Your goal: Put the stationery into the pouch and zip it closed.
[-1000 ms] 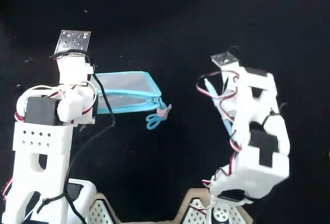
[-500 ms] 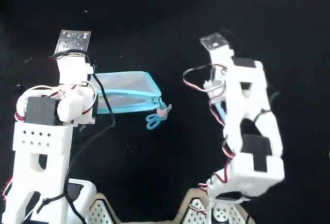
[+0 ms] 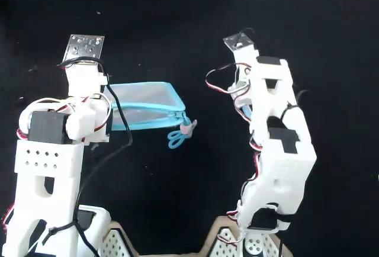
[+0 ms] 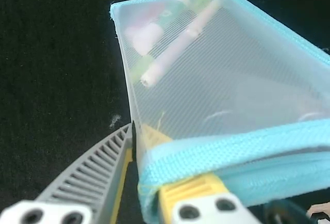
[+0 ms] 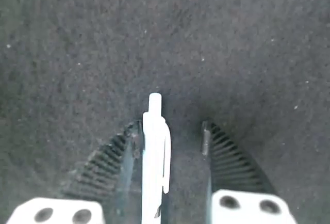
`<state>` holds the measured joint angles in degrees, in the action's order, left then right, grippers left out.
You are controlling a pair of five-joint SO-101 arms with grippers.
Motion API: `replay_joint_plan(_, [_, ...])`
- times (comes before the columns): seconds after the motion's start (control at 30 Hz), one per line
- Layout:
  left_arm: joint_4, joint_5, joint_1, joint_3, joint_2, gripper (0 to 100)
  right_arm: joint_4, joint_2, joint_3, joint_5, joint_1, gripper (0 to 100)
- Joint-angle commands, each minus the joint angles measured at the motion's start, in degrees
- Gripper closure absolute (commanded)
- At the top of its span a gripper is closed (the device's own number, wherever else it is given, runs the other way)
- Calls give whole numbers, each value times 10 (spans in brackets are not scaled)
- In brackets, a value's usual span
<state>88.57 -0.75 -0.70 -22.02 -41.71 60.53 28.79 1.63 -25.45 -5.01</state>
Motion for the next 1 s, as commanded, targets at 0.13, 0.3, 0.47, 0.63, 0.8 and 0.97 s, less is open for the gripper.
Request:
replay_joint_plan(0.13, [-4,-4,-3,2,-3,968,4,-30,-22,2,4,992])
replay_joint_plan(0.3, [-4,-4,-3,2,-3,968,56,-143,31,2,9,988])
replay_joint_plan(0.47, [-4,-4,-3,2,-3,968,65,-319,150,2,10,988])
replay_joint_plan(0.63, [-4,-4,-3,2,-3,968,80,-512,228,2,23,988])
replay_joint_plan(0.8, [-4,-4,-3,2,-3,968,164,-683,237,47,98,988])
replay_joint_plan(0.97, [-4,-4,-3,2,-3,968,205,-813,204,117,200,988])
